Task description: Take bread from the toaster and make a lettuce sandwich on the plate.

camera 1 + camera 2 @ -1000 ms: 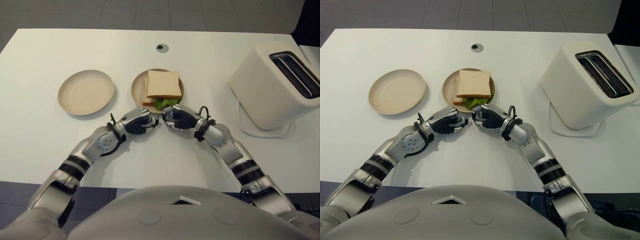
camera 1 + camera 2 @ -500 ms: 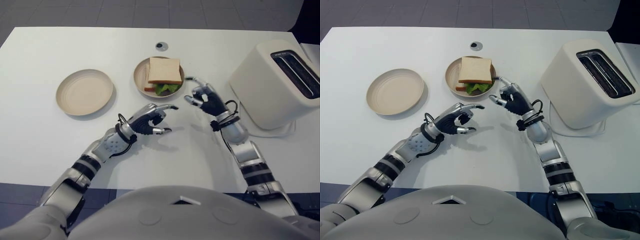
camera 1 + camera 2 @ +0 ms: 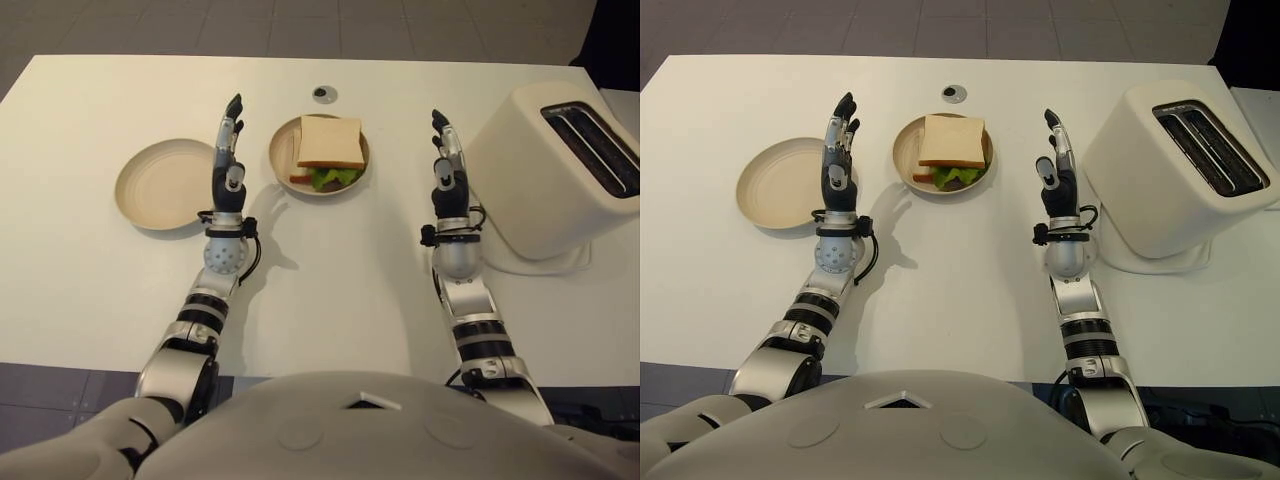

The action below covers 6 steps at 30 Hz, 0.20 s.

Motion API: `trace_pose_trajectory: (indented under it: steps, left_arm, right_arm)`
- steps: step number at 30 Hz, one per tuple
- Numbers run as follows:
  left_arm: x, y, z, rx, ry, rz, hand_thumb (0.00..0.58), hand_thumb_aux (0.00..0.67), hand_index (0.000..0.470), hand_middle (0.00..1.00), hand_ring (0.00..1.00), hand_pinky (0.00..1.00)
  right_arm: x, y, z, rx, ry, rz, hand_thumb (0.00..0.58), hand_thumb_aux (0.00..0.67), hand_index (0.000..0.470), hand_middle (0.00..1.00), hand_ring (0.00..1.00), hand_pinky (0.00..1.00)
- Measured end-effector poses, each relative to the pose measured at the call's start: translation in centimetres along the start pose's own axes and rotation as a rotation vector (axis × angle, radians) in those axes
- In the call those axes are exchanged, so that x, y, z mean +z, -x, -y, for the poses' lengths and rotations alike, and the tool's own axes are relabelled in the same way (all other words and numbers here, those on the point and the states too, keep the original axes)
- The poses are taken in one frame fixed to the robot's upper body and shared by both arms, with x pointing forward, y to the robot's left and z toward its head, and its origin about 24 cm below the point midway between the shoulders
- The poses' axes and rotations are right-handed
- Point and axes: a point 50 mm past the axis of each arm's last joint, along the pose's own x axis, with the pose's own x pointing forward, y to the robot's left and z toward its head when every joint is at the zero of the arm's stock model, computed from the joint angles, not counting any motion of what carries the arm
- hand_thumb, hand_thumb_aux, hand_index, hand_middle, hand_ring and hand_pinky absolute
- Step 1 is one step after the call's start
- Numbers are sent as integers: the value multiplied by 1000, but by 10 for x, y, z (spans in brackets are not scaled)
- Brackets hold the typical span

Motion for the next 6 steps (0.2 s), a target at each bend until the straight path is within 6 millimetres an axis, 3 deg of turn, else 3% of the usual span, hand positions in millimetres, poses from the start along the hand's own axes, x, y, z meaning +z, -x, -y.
trace_pose_trajectory:
  steps: [6]
  left_arm:
    - [-2,2,7,-45,-2,-19,0,0,0,0,0,0]
  right_arm:
    - [-9,6,6,-9,8,0,0,0,0,0,0,0]
